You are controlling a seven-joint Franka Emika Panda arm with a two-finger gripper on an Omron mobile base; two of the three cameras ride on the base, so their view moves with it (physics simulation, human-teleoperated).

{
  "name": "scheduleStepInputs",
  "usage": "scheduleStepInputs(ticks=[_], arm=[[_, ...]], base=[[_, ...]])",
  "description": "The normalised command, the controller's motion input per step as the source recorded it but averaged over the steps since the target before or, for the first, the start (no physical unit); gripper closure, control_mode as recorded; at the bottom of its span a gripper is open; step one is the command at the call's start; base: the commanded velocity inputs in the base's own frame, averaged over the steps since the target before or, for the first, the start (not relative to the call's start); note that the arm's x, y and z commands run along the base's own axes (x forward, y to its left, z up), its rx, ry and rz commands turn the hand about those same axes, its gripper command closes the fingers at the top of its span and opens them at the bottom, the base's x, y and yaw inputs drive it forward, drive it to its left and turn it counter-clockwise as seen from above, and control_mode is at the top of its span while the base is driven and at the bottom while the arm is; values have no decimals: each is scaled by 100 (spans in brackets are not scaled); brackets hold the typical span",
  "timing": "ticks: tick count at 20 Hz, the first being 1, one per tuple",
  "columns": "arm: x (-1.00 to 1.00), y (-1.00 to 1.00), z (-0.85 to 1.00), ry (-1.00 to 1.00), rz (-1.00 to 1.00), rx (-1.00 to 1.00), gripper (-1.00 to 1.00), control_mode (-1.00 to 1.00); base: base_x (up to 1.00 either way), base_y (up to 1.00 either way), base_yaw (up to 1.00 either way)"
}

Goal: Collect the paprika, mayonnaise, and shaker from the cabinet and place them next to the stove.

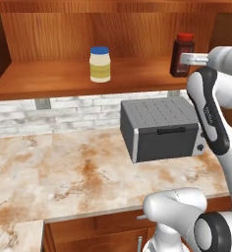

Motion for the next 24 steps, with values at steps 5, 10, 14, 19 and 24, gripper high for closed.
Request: scheduleStepInputs(ticks=[5, 10, 14, 19, 24], arm=[[31, -1, 0, -3, 0, -1, -100, -100], [30, 0, 0, 0, 0, -3, -100, -100], [26, 0, 0, 0, 0, -3, -100, -100], [18, 0, 0, 0, 0, -1, -100, -100], [12, 0, 0, 0, -1, 0, -100, -100]], base=[[0, 0, 0], [0, 0, 0], [0, 0, 0], [0, 0, 0], [0, 0, 0]])
